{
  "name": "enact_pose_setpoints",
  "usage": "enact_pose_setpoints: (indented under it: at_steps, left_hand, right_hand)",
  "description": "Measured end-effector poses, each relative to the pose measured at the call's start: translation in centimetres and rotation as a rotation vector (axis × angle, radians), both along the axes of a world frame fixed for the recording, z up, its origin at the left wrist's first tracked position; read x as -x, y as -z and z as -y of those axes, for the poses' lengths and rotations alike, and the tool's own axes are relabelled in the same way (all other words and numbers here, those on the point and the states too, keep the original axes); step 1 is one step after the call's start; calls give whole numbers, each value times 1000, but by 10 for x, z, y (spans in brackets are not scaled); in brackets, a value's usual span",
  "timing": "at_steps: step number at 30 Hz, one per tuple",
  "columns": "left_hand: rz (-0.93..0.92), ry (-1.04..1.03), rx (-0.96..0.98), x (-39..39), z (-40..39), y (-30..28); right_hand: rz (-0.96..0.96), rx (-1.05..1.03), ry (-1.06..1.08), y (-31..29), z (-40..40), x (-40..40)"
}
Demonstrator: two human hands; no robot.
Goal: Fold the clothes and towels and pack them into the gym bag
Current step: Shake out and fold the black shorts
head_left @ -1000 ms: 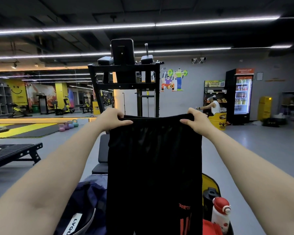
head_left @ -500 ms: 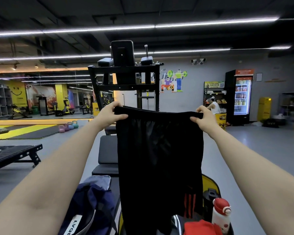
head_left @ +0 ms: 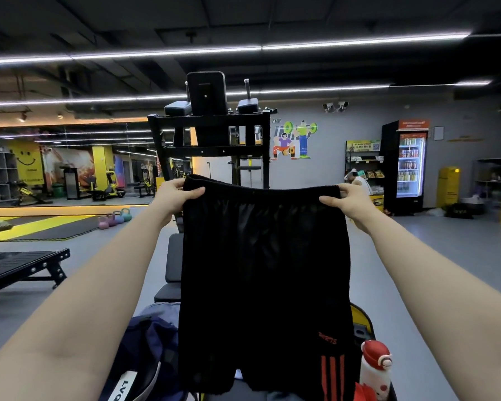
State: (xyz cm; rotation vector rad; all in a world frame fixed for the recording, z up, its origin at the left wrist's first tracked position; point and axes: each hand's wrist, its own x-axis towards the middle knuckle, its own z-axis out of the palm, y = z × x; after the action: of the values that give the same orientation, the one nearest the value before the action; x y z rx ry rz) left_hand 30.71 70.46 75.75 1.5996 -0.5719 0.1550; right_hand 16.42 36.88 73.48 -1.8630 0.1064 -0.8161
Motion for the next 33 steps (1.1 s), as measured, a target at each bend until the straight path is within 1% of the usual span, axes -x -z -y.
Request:
enact_pose_setpoints:
  at_steps: [2,5,7,12,15,18,23,26,28,31,33]
  left_hand:
    - [-50,47,-1,2,-4,-2]
    - [-156,191,-87,1,-12,-4]
    - [-182,228,-109,-1,-13,-3]
    - [-234,236,-76,-1,-6,3]
    - [-279,196,-62,-3,-1,5]
    - [-285,170,-66,-3,0,6]
    - [-266,193,-111,0,-2,5]
    - [-266,205,-144,1,-3,5]
    - [-266,210,-168,1,-3,6]
    - [-258,193,-167,2,-1,7]
    - [-252,175,-157,4,-1,8]
  right_hand:
    - [-6,-65,-3,-2,6,-1]
    - [-19,-138,12,-1,13,3]
    - [-31,-170,3,2,17,4]
    - [-54,-228,-6,10,16,3]
    - [-91,-272,-30,11,16,-1]
    - [-130,-285,-56,11,18,-3]
    - [-190,-228,-76,7,19,-1]
    - [-190,-180,-76,8,18,0]
    - [-177,-78,-100,12,16,2]
    - [-161,159,-119,17,10,6]
    - [-157,251,-121,18,6,9]
